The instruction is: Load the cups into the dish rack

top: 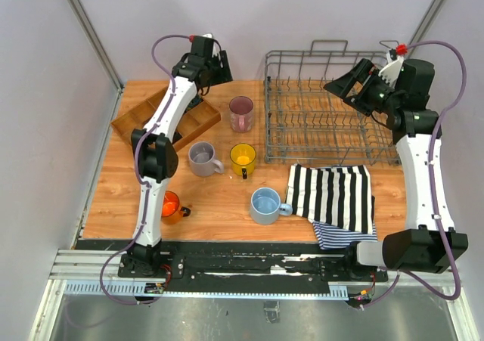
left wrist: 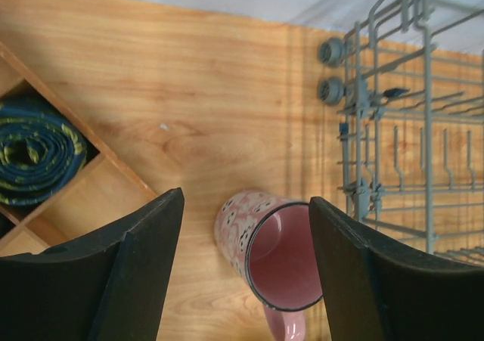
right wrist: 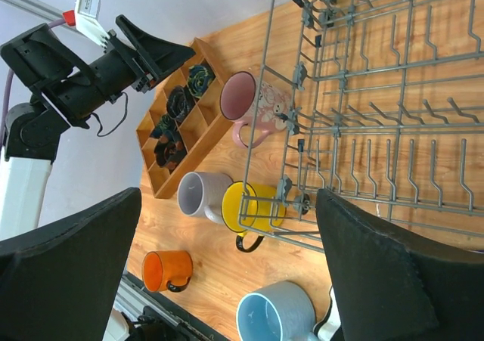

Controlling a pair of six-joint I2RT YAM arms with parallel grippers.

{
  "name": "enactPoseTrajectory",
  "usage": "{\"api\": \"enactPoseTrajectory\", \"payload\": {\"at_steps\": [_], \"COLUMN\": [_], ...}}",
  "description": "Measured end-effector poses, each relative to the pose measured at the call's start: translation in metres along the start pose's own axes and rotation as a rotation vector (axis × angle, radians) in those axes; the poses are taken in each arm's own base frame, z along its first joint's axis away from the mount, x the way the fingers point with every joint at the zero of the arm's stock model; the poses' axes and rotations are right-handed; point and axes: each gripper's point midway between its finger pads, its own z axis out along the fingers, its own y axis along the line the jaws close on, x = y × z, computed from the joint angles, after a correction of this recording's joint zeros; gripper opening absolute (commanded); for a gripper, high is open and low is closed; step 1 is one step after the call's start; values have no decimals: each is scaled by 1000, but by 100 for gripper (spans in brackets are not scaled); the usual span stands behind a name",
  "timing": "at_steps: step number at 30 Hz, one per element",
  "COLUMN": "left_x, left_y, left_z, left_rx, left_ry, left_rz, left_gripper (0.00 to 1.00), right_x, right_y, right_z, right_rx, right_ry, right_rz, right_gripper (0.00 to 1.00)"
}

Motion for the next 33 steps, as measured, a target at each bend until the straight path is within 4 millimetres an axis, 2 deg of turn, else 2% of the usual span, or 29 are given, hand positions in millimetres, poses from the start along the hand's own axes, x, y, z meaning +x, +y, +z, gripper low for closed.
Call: {"api": "enactPoseTrajectory", "payload": {"at_steps": [5,8,17,21,33], "left_x": [26,42,83,89,97], "left_y": [3,1,-21,-21,-9], "left_z": [2,5,5,3,7], "left_rx": [-30,-34,-18,-24,-70], "left_ry": [75,112,197,212,235], "left_rz": [17,35,94,109,136], "left_gripper": [70,65,62,57,51], "right_x": [9,15,24,24,29], "right_y": [-12,-19,-29,-30,-34], "right_z": [5,8,14,14,15], "right_rx": [26,37,54,54,61], "right_ry": [26,44,71,72,82], "right_rz": [5,15,32,32,40], "right_gripper": [99,99,98,99,99]}}
